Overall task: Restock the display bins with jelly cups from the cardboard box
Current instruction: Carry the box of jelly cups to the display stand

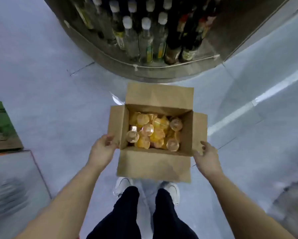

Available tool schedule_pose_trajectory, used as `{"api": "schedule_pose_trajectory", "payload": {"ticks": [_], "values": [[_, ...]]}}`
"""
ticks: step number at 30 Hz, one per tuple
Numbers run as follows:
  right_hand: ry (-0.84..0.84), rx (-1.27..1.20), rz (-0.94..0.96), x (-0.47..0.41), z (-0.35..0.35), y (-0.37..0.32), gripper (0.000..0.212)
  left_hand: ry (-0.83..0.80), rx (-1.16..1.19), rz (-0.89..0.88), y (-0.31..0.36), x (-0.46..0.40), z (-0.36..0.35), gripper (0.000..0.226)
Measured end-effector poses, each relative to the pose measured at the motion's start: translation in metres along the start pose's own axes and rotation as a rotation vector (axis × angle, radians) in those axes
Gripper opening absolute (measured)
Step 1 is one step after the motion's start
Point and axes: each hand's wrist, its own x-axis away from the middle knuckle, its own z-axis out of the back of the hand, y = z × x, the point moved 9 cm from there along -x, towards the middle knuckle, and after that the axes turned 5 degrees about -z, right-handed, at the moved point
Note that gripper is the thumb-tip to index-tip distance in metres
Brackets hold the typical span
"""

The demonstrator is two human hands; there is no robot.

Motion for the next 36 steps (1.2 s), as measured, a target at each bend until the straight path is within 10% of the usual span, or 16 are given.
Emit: {"api": "schedule_pose_trajectory", "payload": {"ticks": [5,9,16,36], "values": [[0.043,-0.056,0.029,-0.082,-0.033,-0.011,0.036,-0.073,0.022,-0.049,0.002,-0.070,-0.057,0.056],[0.128,-0.003,0.033,-0.104,-0.048,-0.001,0.013,0.044,-0.049,-0.015,-0.019,-0.092,-0.065,0.009],[0.200,0.025,0.060,-0.056,-0.018,0.002,0.019,0.072,-0.183,-0.106,0.013,-0.044,-0.038,0.034],[0.557,-0.310,-0.207,0.277,0.435,0.079,0.032,-0.167,-0.448,-0.563,0.417,0.320,-0.039,0.022]]}}
